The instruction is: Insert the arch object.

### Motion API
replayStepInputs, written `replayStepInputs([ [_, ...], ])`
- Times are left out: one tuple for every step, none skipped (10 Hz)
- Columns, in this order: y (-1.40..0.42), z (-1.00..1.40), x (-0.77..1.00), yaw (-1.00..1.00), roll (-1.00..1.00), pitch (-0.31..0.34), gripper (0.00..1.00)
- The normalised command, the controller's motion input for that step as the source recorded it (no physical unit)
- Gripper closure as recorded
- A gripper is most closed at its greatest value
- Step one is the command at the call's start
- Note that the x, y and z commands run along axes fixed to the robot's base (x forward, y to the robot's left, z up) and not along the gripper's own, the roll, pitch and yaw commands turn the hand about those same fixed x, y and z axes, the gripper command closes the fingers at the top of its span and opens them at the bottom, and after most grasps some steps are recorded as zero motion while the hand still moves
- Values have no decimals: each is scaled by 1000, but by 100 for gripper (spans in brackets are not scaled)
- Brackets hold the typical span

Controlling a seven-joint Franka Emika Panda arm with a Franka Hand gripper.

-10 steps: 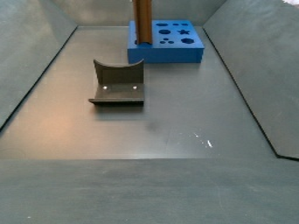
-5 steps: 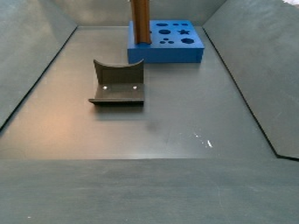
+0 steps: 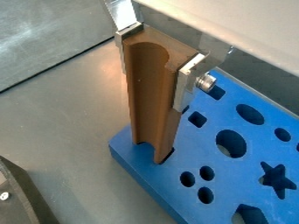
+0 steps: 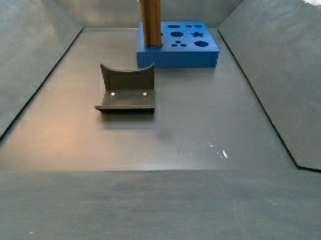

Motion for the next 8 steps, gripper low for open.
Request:
replayStepInputs([
  [-31,-111,0,69,-90,-6,100],
  [-37,-94,0,51,-114,-20,100],
  [-26,-123,0,46,-119,-23,100],
  [-23,-169,0,43,-123,-29,100],
  [0,-251,0,17,-73,-21,100],
  [0,-271,20,0,-49,-20,100],
  [0,-320,9,0,-41,-50,100],
  [0,-346,0,0,-54,-70,100],
])
